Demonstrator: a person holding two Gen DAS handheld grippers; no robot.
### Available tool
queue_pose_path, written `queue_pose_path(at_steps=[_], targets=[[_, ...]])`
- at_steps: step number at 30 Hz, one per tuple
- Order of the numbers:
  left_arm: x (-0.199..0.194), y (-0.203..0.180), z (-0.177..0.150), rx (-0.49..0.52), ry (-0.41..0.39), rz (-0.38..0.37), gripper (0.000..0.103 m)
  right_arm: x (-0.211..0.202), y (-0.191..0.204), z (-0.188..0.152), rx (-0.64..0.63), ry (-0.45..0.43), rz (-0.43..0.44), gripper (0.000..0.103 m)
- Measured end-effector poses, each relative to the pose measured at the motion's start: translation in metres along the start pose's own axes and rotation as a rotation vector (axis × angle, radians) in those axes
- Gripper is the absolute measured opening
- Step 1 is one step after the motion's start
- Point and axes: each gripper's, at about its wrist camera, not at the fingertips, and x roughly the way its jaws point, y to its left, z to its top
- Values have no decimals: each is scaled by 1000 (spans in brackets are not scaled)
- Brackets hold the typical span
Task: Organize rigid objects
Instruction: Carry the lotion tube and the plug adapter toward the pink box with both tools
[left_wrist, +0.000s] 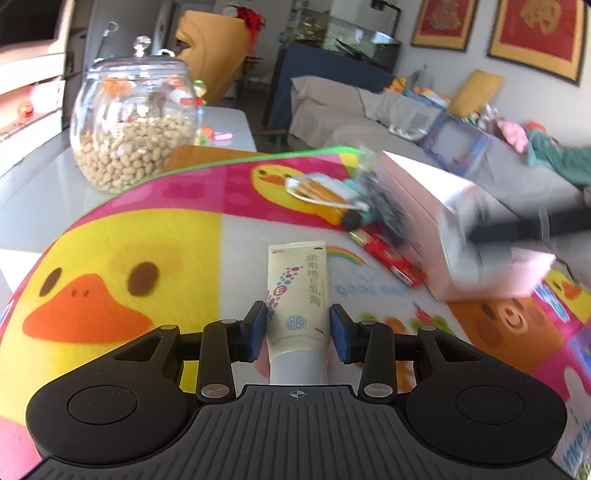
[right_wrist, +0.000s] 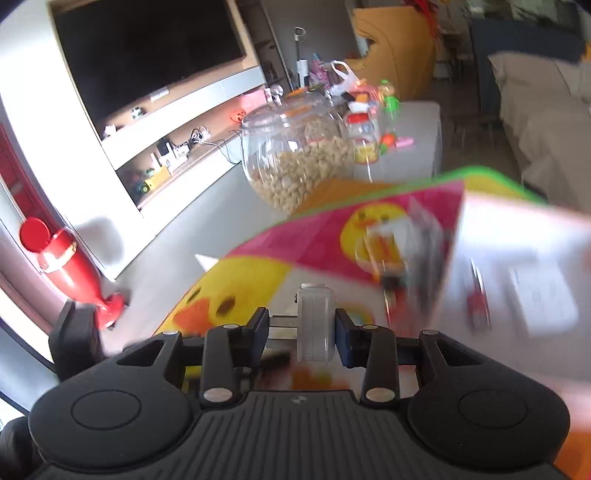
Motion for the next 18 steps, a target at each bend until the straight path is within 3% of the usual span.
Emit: queue_pose_path(at_steps=[3, 6, 10, 12, 14, 18], targets=[[-6, -22, -5, 51, 41, -35, 41, -5, -16, -40, 29, 67, -89, 37], [-12, -40, -10, 57, 81, -89, 41, -18, -30, -68, 79, 76, -43, 37], [-11, -62, -16, 136, 83, -27, 42, -36, -34, -86, 23, 32, -81, 41], [-10, -65, -15, 137, 94, -14, 42, -44, -36, -94, -19, 8, -129, 57], [-8, -64, -13, 127, 102, -11, 42, -51, -41, -100, -46, -24, -174, 61], [-7, -67, -13, 135, 102, -3, 42, -56, -61, -106, -24, -49, -264, 61]])
